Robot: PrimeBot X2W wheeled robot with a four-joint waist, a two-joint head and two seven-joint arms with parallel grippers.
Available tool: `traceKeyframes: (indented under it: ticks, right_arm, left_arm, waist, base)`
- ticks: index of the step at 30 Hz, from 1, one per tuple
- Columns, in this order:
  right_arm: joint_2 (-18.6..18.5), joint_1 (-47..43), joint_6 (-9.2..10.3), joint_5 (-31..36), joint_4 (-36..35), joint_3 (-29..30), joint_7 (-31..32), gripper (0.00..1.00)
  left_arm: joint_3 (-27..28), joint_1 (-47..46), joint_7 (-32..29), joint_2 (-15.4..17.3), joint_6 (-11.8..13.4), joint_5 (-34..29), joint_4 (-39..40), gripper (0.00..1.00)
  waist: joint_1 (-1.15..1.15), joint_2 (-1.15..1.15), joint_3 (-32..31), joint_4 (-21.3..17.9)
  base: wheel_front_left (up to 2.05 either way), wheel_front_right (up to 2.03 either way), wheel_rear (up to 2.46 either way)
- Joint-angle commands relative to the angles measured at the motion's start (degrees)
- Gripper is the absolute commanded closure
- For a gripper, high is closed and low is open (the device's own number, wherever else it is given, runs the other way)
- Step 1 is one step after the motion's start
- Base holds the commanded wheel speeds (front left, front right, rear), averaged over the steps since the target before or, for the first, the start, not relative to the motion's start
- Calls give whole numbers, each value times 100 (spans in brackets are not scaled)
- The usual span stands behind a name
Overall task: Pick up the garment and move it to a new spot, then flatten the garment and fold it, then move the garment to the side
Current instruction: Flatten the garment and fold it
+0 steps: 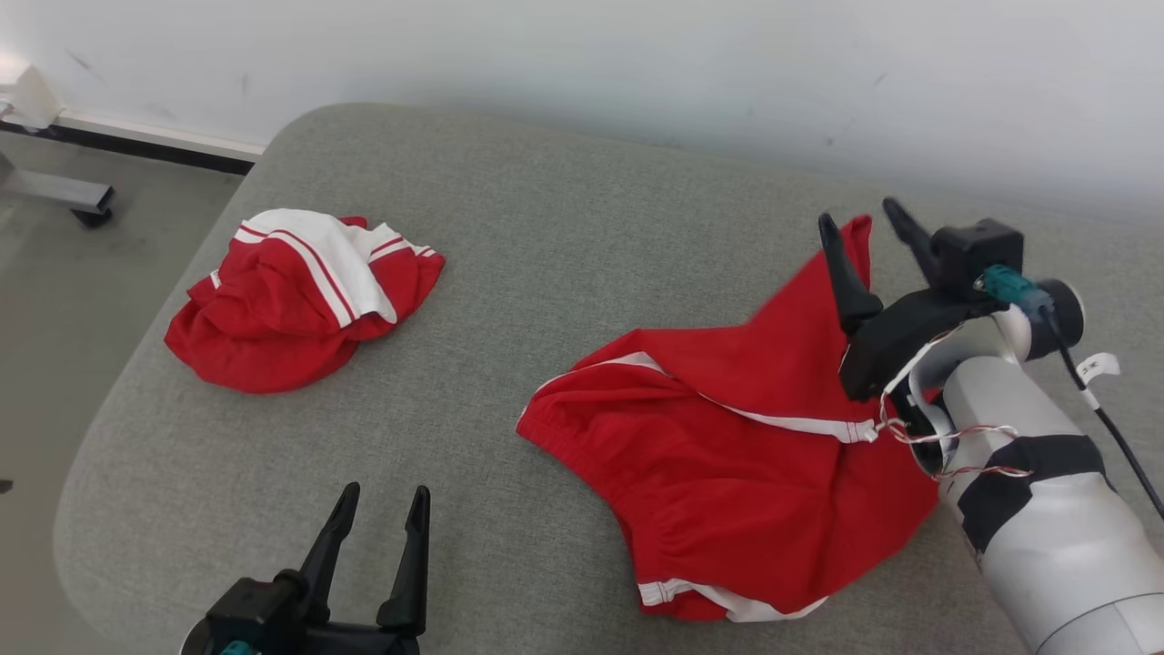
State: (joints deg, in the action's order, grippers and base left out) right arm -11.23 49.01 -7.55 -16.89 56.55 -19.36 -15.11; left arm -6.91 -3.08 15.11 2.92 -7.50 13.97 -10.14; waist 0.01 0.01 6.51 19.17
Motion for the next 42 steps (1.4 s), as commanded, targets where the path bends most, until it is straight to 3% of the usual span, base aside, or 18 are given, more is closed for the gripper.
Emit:
traceKeyframes:
  ticks: [1,16,23,31,42]
  right_arm:
    - [-73,-79,13,40,-195,101,-2,0]
    - [-72,-2762,13,386,-3245,1043,-4,0]
    - [252,-4260,13,696,-4412,1579,-3,0]
    - [449,-4755,13,791,-4853,1748,-3,0]
    - [479,-4566,13,736,-4876,1667,-3,0]
  left_arm:
    - [7,-56,5,-3,8,18,-5,0]
    - [72,158,6,29,9,-163,62,0]
    - [167,225,6,89,9,-204,128,0]
    - [109,267,6,154,9,-213,107,0]
    - [-1439,366,5,281,9,85,-505,0]
  waist:
    - [-1,-1,-38,-84]
    - [-1,-1,-426,-886]
    - [-1,-1,-439,-1119]
    - [-1,-1,-320,-1372]
    - [-1,-1,-152,-1643]
  base:
    - [0,0,0]
    - [0,0,0]
    - [0,0,0]
    - [0,0,0]
    - [0,0,0]
